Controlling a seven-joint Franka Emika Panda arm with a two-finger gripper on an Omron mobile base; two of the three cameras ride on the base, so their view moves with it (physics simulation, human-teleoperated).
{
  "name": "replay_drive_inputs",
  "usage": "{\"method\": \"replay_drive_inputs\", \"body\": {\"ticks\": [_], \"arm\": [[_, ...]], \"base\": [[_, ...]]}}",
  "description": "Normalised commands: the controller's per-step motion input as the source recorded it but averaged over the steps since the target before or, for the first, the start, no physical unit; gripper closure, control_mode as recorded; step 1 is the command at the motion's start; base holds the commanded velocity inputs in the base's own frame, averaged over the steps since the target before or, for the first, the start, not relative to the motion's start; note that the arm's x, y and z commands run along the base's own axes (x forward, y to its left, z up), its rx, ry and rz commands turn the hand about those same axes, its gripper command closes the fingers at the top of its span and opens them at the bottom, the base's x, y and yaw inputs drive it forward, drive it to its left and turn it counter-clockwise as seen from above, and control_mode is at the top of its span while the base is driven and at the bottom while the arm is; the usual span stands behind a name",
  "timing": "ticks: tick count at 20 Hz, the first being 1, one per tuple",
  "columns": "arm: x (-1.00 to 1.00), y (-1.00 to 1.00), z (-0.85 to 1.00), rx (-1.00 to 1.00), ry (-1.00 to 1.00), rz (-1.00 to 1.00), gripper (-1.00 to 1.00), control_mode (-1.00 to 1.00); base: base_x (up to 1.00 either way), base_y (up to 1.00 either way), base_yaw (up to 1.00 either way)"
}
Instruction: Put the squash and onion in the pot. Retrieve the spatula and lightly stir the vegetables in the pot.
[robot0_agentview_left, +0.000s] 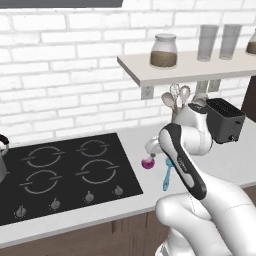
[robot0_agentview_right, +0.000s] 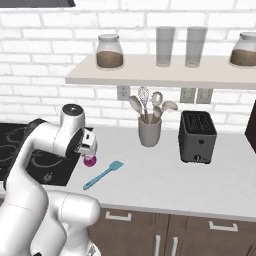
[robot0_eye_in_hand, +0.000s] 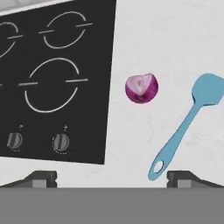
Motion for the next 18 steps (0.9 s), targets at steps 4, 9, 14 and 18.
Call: {"method": "replay_drive_inputs", "body": {"ticks": [4,9,14,18], "arm": [[0.59,0.00,-0.82,-0.07,0.00,-0.01,-1.00,-1.00],[0.37,0.00,-0.25,-0.04,0.12,-0.01,-1.00,-1.00],[0.19,0.00,-0.05,0.00,0.07,0.00,-1.00,-1.00],[0.46,0.00,-0.28,-0.02,0.04,0.00,-1.00,-1.00]], "base": [[0.00,0.00,0.00],[0.00,0.00,0.00],[0.00,0.00,0.00],[0.00,0.00,0.00]]}}
